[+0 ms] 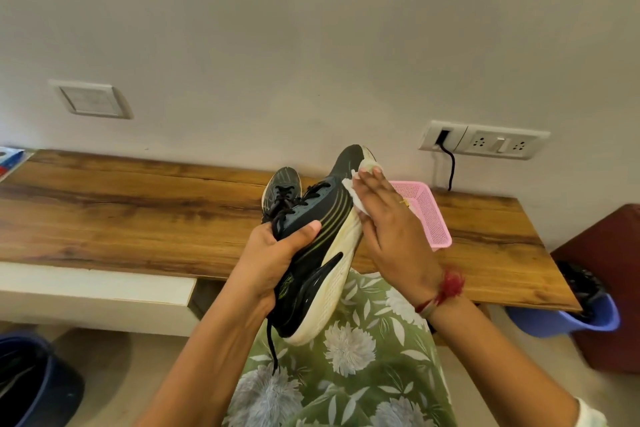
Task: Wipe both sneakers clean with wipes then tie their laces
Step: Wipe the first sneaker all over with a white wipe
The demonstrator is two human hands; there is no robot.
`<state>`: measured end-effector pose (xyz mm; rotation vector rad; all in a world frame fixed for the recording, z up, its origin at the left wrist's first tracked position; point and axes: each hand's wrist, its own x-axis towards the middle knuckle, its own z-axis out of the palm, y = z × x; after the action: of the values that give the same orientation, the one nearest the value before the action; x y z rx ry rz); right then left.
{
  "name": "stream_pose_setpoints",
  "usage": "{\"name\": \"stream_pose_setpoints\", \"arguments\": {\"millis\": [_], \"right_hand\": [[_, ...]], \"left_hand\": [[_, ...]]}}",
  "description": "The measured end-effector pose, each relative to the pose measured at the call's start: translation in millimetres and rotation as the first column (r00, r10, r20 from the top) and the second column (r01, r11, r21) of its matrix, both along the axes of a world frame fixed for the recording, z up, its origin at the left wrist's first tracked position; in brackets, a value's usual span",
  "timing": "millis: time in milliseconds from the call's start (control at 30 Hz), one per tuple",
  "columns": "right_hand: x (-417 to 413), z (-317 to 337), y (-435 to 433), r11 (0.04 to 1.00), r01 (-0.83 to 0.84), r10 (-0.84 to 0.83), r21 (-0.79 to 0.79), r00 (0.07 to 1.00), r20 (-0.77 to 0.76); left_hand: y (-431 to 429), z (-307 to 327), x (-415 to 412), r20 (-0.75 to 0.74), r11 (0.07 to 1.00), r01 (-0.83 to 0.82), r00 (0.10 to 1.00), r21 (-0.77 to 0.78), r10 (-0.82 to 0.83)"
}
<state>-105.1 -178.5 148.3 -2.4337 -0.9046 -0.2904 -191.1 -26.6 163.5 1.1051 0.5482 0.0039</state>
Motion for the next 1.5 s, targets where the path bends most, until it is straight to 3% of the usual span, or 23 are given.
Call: {"name": "stream_pose_setpoints", "arguments": {"millis": [233, 433, 533, 600, 667, 700, 767, 833, 900, 967, 1033, 1300, 1400, 1467, 1500], "right_hand": [[-44, -14, 4, 0.999, -0.017, 0.021, -0.046, 0.996, 0.089], [-77, -21, 16, 0.993, -0.107, 0.107, 0.043, 0.994, -0.015], [-86, -15, 9, 0.97, -0.235, 0.241, 0.068, 0.966, -0.096], [-85, 3, 5, 0.928, -0.318, 0.363, 0.195, 0.889, -0.277], [-70, 25, 8, 0.873, -0.184, 0.404, 0.451, 0.791, -0.46], [-57, 33, 11, 0.824, -0.068, 0.387, 0.562, 0.792, -0.472], [-26, 49, 17, 0.777, 0.029, 0.235, 0.629, 0.914, -0.331], [-2, 53, 26, 0.876, -0.03, 0.114, 0.482, 0.983, -0.145], [7, 43, 30, 0.967, -0.114, 0.146, 0.229, 0.981, -0.127], [0, 29, 29, 0.979, -0.202, 0.203, 0.021, 0.975, -0.091], [-12, 20, 24, 0.967, -0.246, 0.243, -0.06, 0.968, -0.056], [-63, -4, 4, 0.924, -0.362, 0.362, -0.125, 0.932, -0.019], [-59, 14, -3, 0.912, -0.407, 0.405, 0.044, 0.88, -0.247], [-46, 30, -3, 0.918, -0.344, 0.388, 0.199, 0.885, -0.258], [-37, 35, -1, 0.924, -0.314, 0.356, 0.217, 0.914, -0.195]], "left_hand": [[0, -1, 0, 0.032, 0.998, -0.042, 0.999, -0.054, 0.044], [12, -4, 3, 0.018, 0.991, -0.08, 0.996, -0.109, 0.082], [17, -6, 3, 0.002, 0.989, -0.11, 0.994, -0.101, 0.111], [18, -7, 4, 0.0, 0.986, -0.138, 0.99, -0.095, 0.139], [20, -7, 5, 0.0, 0.983, -0.16, 0.987, -0.093, 0.161], [20, -7, 6, -0.003, 0.982, -0.161, 0.987, -0.096, 0.161], [18, -6, 5, -0.006, 0.983, -0.15, 0.989, -0.104, 0.15], [16, -5, 5, -0.017, 0.982, -0.147, 0.989, -0.116, 0.146], [16, -3, 7, -0.033, 0.978, -0.15, 0.989, -0.145, 0.147], [20, -2, 9, -0.048, 0.972, -0.164, 0.986, -0.169, 0.159], [23, -5, 10, -0.07, 0.963, -0.197, 0.98, -0.182, 0.187], [28, -18, 10, -0.111, 0.95, -0.238, 0.969, -0.202, 0.219], [29, -19, 11, -0.126, 0.944, -0.258, 0.964, -0.204, 0.236], [29, -19, 12, -0.132, 0.938, -0.262, 0.963, -0.228, 0.237], [29, -19, 12, -0.133, 0.937, -0.264, 0.962, -0.23, 0.239]]}}
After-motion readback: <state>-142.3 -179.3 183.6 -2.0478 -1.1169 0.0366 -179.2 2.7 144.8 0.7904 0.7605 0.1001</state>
